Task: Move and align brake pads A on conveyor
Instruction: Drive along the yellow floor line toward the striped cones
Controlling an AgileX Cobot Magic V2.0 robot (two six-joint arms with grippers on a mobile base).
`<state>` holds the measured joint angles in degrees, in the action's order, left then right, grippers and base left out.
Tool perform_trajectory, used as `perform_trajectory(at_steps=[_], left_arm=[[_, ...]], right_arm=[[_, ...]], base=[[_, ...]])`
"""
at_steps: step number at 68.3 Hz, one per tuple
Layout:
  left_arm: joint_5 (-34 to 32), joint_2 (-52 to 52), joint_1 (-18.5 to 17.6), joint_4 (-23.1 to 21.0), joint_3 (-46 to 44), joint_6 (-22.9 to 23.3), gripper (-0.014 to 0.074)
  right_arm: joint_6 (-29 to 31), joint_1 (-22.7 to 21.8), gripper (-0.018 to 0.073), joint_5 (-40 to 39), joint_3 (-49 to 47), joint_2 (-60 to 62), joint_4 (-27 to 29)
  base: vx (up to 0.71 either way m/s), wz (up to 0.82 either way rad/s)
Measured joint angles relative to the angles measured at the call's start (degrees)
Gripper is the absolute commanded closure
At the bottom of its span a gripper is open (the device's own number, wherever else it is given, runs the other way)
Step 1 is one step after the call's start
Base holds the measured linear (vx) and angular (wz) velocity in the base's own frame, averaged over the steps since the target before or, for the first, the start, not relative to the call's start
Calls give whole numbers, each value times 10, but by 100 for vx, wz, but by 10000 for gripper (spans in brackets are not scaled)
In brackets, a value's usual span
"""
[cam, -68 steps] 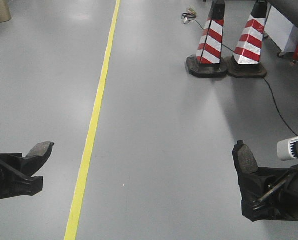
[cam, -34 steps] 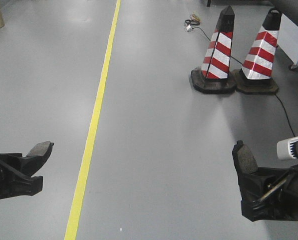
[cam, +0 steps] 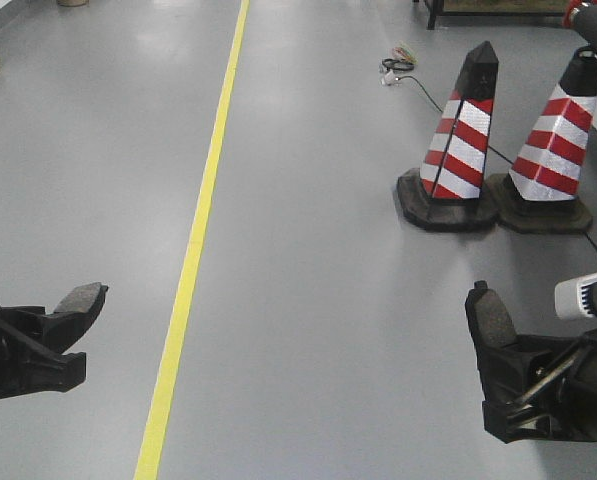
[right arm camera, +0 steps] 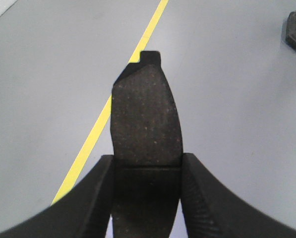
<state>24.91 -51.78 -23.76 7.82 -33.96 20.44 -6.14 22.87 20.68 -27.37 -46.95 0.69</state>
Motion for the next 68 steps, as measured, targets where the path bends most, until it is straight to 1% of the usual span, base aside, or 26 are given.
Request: perform_trajectory(at_steps=[68], left_arm=[[0, 0, 0, 0, 0, 0, 457]], right_arm=[[0, 0, 568, 0, 0, 0, 0]], base=[[53, 2]])
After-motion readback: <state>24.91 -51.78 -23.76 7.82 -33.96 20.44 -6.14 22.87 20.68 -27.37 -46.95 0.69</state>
